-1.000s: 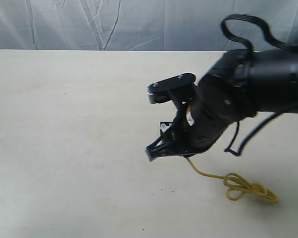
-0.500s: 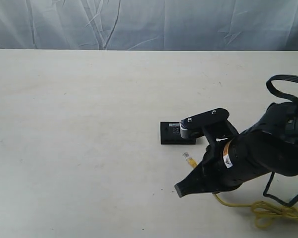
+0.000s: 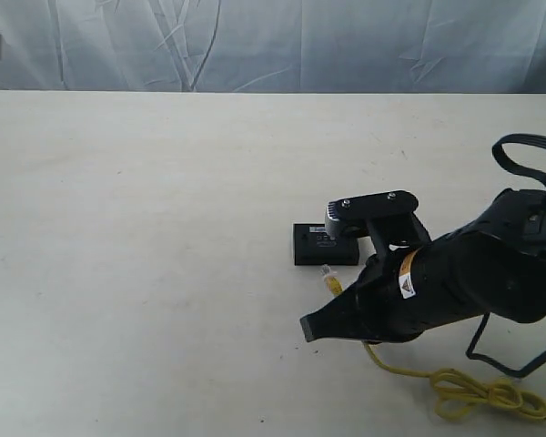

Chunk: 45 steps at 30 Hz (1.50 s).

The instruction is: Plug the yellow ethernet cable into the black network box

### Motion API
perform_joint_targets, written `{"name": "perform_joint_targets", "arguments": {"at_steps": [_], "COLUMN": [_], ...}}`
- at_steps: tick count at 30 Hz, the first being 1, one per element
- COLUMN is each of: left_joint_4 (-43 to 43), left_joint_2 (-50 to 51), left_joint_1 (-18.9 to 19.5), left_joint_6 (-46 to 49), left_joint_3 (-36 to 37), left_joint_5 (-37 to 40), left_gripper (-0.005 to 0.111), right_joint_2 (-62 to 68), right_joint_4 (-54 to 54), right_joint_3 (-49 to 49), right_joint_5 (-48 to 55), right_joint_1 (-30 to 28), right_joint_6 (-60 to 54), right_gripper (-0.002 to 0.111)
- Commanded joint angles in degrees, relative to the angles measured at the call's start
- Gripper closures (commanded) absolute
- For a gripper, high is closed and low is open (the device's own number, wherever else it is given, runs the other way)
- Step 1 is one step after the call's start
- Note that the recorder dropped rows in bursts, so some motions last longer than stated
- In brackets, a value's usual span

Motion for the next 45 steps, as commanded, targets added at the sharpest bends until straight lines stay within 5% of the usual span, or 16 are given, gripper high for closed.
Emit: {"name": "perform_joint_targets", "arguments": {"at_steps": [1,4,8,11,18,45], "left_joint_4": [-7.77,-25.07,-27.38,-29.33,-40.16,-31.44], "left_joint_2": [22.55,42.06,56.58,62.08,67.34,67.59], "left_joint_1": [-2.37,-8.85,-15.19,-17.58,-19.86,-21.60], "left_joint_6": [9.68,27.13,29.36,29.36,33.55,26.20], "left_joint_3": [-11.68,-24.07,-38.57,-46.34,-47.34,-47.34], "left_joint_5": [8.50,19.07,27.10,31.51,30.12,35.21], "left_gripper": [0.107,0.107,0.107,0.107,0.107,0.107], "right_joint_2": [-0.53,-0.42,0.85,5.50,14.40,18.12], "right_joint_4": [-0.55,0.13,-1.00,-3.15,-10.10,-28.18], "right_joint_3": [0.17,0.17,-5.13,-9.84,-13.00,-13.00], "right_joint_5": [-1.14,-1.67,11.79,11.76,10.35,8.14], "right_joint_1": [-0.26,-0.26,-0.26,-0.26,-0.26,-0.26], "right_joint_6": [-0.30,-0.30,-0.30,-0.30,1.53,11.36], "right_gripper": [0.109,0.109,0.109,0.109,0.109,0.109]}}
